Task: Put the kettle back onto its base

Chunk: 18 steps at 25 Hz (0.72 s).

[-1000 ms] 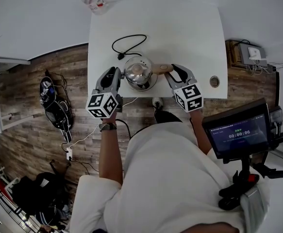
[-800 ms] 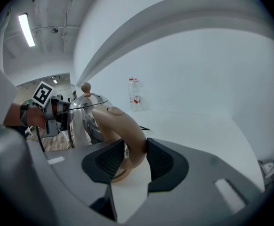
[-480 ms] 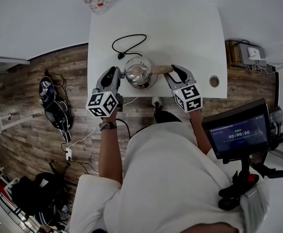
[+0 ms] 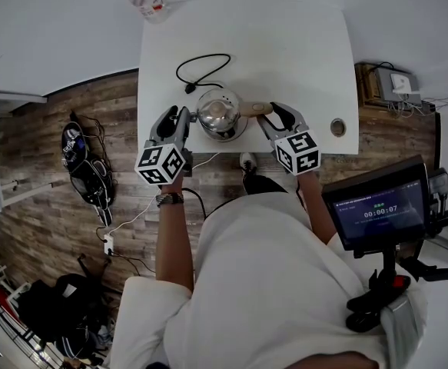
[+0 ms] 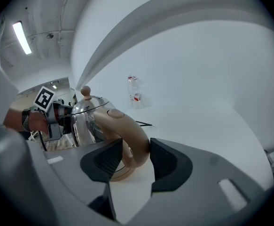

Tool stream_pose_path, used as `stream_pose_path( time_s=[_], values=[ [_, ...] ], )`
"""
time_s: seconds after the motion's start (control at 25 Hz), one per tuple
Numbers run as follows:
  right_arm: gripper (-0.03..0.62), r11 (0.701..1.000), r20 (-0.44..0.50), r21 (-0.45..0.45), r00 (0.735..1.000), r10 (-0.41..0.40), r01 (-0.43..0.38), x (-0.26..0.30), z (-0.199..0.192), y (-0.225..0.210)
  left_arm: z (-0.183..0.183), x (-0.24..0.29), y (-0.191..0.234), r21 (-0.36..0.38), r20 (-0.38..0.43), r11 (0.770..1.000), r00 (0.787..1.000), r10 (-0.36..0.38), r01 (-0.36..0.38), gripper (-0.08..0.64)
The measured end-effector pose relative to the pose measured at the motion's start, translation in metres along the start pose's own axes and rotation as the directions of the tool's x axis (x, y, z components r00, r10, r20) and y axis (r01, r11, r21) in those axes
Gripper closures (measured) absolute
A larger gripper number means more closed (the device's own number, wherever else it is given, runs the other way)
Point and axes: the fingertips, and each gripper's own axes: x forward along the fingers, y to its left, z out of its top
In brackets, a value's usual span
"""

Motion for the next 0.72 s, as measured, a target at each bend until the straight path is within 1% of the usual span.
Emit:
stream_pose_path(
  time_s=[0.08, 0.16, 0.24, 0.4, 0.52, 0.72],
  values=[
    [0.42, 1.0, -0.012, 0.009, 1.0, 0.011, -0.011, 0.0, -0.005, 0.0, -0.004, -0.001, 0.005, 0.024, -0.024, 1.0, 1.0, 0.019, -0.018, 0.402],
    [0.422, 1.0, -0.022, 0.005, 1.0, 0.01, -0.01, -0.001, -0.009, -0.002, -0.006, -0.002, 0.007, 0.063, -0.047, 0.998, 0.999, 0.025, -0.022, 0.382],
    [0.422, 1.0, -0.025, 0.006, 1.0, 0.002, -0.002, -0.003, -0.01, -0.004, -0.005, -0.003, 0.007, 0.09, -0.06, 0.996, 0.998, 0.027, -0.022, 0.382],
    [0.422, 1.0, -0.025, 0.005, 0.999, -0.023, 0.023, -0.006, -0.008, -0.008, -0.003, -0.006, 0.012, 0.094, -0.064, 0.995, 0.997, 0.042, -0.036, 0.382],
    [0.422, 0.999, -0.016, 0.009, 0.999, -0.048, 0.048, -0.009, -0.003, -0.015, -0.002, -0.006, 0.013, 0.119, -0.069, 0.992, 0.997, 0.046, -0.038, 0.382],
    [0.437, 0.997, 0.016, 0.017, 0.997, -0.081, 0.081, -0.014, 0.011, -0.026, 0.013, -0.009, 0.019, 0.144, -0.041, 0.988, 0.997, 0.063, -0.057, 0.382]
  ],
)
